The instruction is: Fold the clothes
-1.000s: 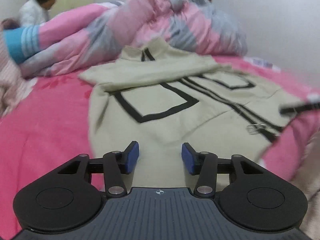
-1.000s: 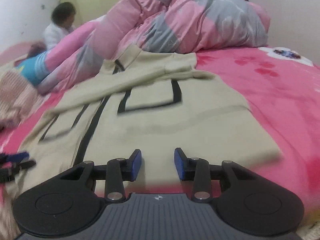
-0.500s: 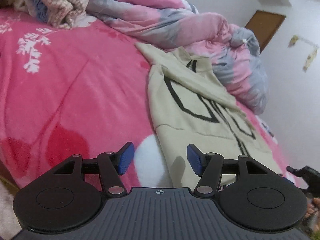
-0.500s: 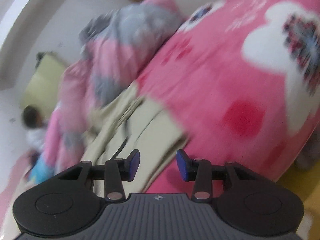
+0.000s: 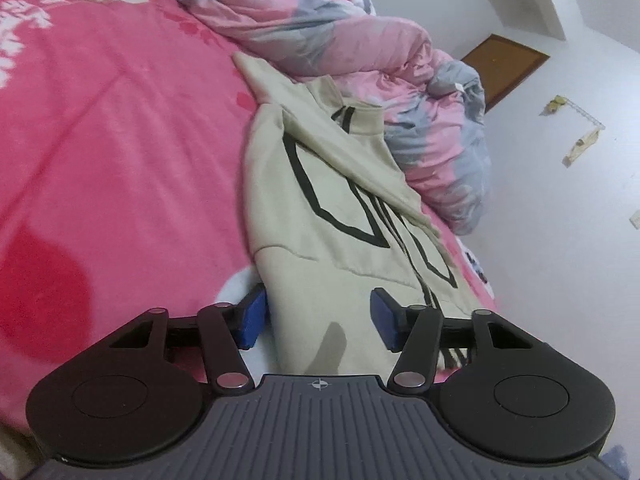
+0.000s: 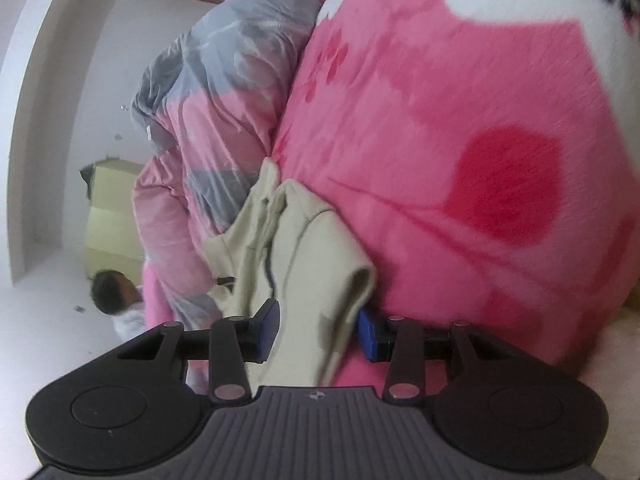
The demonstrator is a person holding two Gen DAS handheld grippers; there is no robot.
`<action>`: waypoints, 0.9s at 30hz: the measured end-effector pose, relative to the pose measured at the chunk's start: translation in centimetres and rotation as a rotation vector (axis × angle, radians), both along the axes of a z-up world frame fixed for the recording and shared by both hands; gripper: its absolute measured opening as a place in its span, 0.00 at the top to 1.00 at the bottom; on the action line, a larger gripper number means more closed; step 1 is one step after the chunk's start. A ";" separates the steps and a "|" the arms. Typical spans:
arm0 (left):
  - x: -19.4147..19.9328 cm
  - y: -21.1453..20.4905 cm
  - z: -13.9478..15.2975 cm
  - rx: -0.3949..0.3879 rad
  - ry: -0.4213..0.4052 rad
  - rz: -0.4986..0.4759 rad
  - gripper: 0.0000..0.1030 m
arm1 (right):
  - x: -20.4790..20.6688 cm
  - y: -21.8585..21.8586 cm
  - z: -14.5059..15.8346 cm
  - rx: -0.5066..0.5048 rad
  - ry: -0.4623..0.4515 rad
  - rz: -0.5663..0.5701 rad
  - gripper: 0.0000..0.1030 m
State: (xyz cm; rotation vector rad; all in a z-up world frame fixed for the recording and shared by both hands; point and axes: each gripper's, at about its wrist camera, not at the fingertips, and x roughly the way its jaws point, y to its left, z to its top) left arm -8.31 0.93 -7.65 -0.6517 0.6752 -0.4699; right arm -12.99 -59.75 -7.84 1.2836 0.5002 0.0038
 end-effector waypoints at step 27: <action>-2.8 0.7 3.9 0.040 -0.131 0.015 0.94 | -2.3 10.0 5.0 -0.207 -0.097 0.103 0.96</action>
